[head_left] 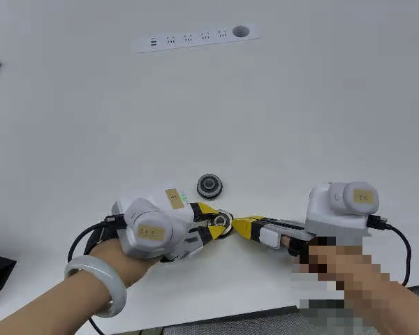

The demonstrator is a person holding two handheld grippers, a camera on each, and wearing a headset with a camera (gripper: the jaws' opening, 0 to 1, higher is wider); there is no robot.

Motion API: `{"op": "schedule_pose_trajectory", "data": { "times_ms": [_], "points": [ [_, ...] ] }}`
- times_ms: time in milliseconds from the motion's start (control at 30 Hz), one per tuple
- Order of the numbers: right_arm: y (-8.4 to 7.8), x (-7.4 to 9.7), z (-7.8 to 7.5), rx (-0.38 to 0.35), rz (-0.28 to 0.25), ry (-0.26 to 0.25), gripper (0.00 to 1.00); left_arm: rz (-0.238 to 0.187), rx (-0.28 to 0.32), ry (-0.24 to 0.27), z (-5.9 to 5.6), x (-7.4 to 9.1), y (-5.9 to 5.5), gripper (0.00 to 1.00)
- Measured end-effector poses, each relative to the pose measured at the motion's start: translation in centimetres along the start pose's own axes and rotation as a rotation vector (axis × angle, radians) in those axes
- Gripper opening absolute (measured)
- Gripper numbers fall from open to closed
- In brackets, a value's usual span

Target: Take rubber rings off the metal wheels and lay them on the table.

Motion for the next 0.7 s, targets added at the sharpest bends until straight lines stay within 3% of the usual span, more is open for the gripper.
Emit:
{"op": "schedule_pose_trajectory", "data": {
  "times_ms": [433, 533, 567, 700],
  "points": [
    [0.3, -0.5, 0.9, -0.003, -0.001, 0.035, 0.02, 0.002, -0.003, 0.001, 0.0, 0.0, 0.0, 0.12],
    [0.4, -0.8, 1.7, -0.011, -0.006, 0.077, 0.02, 0.002, -0.004, 0.001, 0.0, 0.0, 0.0, 0.12],
    [0.8, -1.1, 2.1, 0.005, -0.036, 0.104, 0.02, 0.002, -0.005, 0.001, 0.0, 0.0, 0.0, 0.12],
    [0.9, -1.0, 2.0, 0.008, -0.022, 0.068, 0.02, 0.002, -0.006, 0.001, 0.0, 0.0, 0.0, 0.12]
  ]
}}
Point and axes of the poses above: the centre of the closed fingertips' face, and the gripper's own axes: x roughly backward along the fingers, z roughly to its left, y roughly out of its top, the point moved 6 cm from there along x, roughly backward along the fingers, and after that the axes turned 10 degrees about y, right-handed, at the moved point
